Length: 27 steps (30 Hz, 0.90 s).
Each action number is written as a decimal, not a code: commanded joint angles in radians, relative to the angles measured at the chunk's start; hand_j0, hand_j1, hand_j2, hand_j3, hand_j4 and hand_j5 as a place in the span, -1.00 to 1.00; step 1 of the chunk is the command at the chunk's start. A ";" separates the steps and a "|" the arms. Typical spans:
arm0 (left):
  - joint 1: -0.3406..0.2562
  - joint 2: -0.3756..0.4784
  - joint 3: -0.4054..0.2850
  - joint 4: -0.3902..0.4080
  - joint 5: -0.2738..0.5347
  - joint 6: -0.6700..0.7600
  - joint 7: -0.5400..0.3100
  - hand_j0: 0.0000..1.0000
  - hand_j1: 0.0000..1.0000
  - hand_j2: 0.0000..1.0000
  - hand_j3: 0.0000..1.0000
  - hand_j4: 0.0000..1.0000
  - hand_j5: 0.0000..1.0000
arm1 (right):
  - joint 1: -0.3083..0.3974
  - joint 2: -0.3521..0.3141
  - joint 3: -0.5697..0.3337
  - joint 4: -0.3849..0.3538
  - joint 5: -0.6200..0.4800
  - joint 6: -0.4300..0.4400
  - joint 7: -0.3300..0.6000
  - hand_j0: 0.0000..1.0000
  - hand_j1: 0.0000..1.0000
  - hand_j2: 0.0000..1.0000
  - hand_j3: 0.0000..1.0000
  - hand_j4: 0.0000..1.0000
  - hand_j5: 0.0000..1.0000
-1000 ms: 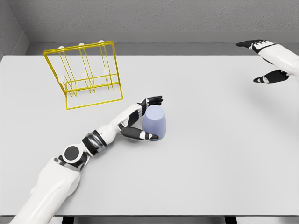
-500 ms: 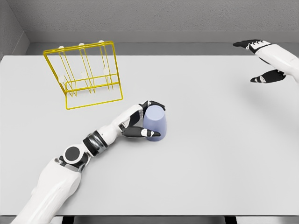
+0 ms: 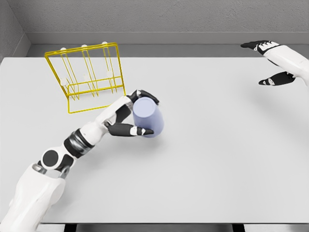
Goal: Place the cup on the cup holder with both arms
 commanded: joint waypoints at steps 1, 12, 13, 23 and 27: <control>0.000 0.058 0.035 -0.062 0.062 0.002 0.002 -0.21 -0.21 -0.21 -0.21 -0.21 -0.21 | 0.000 -0.001 -0.002 -0.001 -0.007 0.001 -0.001 1.00 1.00 1.00 1.00 1.00 1.00; -0.112 0.155 0.060 -0.048 0.154 0.059 0.002 -0.22 -0.22 -0.22 -0.22 -0.22 -0.22 | 0.000 -0.001 0.000 -0.001 -0.007 0.001 -0.001 1.00 1.00 1.00 1.00 1.00 1.00; -0.127 0.155 0.061 -0.037 0.154 0.080 0.002 -0.22 -0.22 -0.22 -0.22 -0.22 -0.22 | 0.000 -0.001 0.000 -0.001 -0.007 0.001 -0.001 1.00 1.00 1.00 1.00 1.00 1.00; -0.206 0.155 0.126 0.026 0.154 0.177 0.002 -0.22 -0.22 -0.22 -0.22 -0.22 -0.22 | 0.002 -0.003 -0.002 -0.003 -0.007 0.001 -0.001 1.00 1.00 1.00 1.00 1.00 1.00; -0.209 0.150 0.144 0.030 0.154 0.177 0.002 -0.22 -0.22 -0.22 -0.22 -0.22 -0.22 | 0.000 -0.003 -0.002 -0.003 -0.007 0.001 -0.001 1.00 1.00 1.00 1.00 1.00 1.00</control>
